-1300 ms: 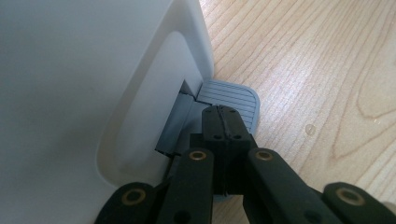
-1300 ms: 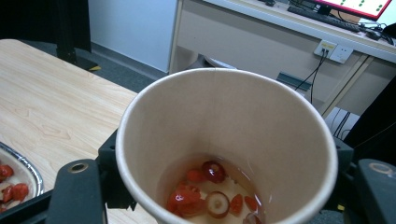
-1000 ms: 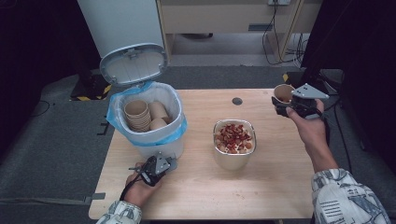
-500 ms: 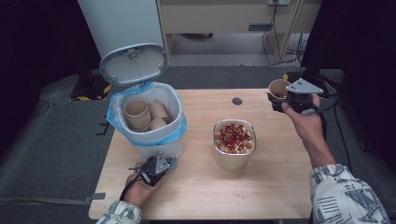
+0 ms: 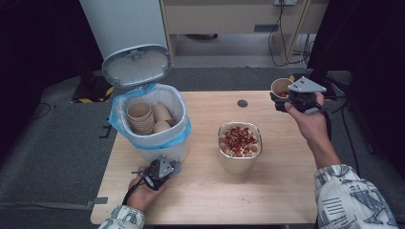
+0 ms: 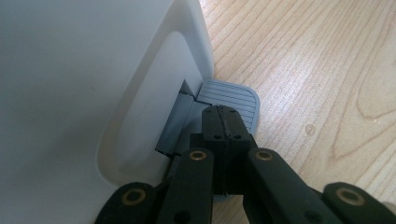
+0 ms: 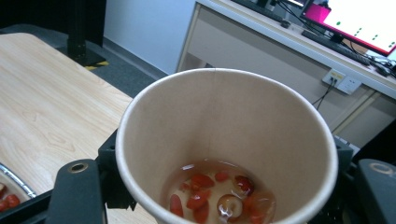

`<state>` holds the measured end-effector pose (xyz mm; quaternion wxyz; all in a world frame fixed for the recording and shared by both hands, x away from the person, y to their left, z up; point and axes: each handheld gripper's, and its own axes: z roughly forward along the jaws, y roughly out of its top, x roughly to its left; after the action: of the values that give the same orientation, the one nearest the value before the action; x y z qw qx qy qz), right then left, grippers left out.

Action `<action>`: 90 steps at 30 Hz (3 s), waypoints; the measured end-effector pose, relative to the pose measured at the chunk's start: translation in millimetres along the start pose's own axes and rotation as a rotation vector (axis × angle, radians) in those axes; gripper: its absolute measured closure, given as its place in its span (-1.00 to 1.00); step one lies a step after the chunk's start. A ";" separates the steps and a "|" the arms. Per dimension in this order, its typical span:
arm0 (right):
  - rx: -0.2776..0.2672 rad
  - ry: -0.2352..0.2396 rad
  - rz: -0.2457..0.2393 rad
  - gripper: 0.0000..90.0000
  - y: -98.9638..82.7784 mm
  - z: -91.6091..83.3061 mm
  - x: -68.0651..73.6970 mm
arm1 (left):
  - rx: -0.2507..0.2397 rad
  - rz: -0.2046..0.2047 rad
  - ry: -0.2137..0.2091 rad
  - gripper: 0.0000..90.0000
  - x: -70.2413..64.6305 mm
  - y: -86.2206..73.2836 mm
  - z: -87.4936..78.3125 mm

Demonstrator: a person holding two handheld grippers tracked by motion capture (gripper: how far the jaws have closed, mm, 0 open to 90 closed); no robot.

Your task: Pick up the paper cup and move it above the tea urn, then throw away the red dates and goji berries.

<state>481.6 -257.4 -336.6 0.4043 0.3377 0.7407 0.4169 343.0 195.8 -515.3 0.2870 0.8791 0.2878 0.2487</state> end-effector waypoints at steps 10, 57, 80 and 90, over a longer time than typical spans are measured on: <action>-0.009 0.020 -0.014 -0.37 4.9 3.5 6.5 | -0.005 -0.006 0.001 0.99 -0.5 0.0 0.4; -0.091 0.095 -0.338 -0.37 15.3 -1.9 44.1 | -0.004 -0.007 0.002 0.99 -0.7 0.2 0.4; -0.074 0.088 -0.488 -0.36 20.7 -5.0 60.0 | -0.004 -0.006 0.003 0.99 -0.7 0.1 0.4; -0.081 0.061 -0.552 -0.35 26.0 -7.1 58.6 | -0.005 -0.008 0.003 0.99 -0.6 0.1 0.4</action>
<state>453.5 -199.7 -329.8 0.4933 0.0942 0.7992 0.3302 342.8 195.1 -515.7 0.2897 0.8770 0.2910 0.2494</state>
